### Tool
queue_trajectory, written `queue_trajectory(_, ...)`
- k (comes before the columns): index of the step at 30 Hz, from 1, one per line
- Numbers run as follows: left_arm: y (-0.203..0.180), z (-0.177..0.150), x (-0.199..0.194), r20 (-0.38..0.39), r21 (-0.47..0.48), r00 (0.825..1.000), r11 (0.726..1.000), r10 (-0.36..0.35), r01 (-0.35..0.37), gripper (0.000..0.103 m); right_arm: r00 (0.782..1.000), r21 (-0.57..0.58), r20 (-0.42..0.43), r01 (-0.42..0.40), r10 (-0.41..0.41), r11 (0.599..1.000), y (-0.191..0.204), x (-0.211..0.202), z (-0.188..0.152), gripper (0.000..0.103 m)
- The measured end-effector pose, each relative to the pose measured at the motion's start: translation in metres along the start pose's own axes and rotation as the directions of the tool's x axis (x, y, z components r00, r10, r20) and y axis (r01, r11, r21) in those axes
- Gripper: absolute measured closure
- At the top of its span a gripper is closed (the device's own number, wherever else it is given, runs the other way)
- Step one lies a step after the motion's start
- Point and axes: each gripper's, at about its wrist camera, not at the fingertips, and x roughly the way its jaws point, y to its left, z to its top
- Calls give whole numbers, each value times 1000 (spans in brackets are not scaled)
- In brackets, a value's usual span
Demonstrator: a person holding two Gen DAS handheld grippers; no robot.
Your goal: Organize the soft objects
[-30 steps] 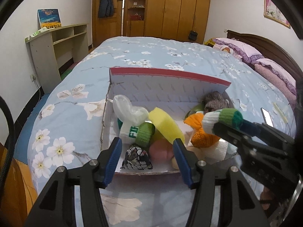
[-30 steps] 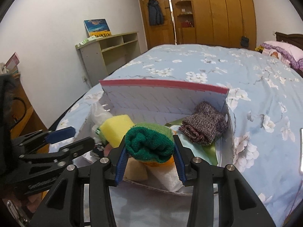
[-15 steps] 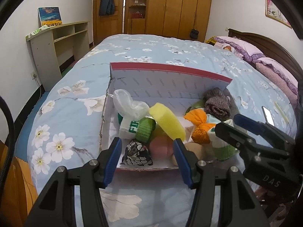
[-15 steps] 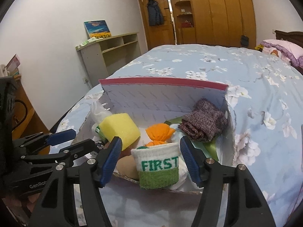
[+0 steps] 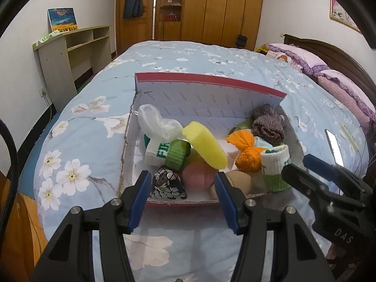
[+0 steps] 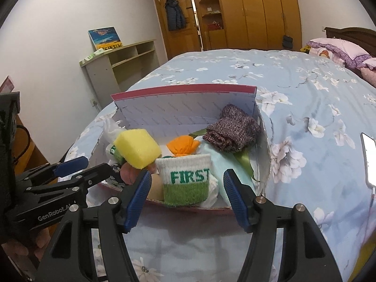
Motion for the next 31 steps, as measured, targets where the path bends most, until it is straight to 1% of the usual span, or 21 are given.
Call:
queue_trajectory(12, -2, -3, 1, -5, -2, 1000, 1000, 2, -2, 44, 1000, -8, -10, 9, -9, 1000, 4, 0, -6, 38)
queue_trajectory(17, -3, -4, 2, -3, -1, 1000, 1000, 17, -17, 44, 1000, -6, -12, 13, -13, 1000, 3, 0, -8, 38)
queue_trajectory(25, -2, -6, 2, -4, -4, 1000, 1000, 13, -13, 44, 1000, -5, -20, 16, -16, 1000, 3, 0, -10, 38)
queue_trajectory(31, -1, -9, 1, -16, -19, 1000, 999, 27, -28, 44, 1000, -5, -21, 15, -15, 1000, 3, 0, -10, 38)
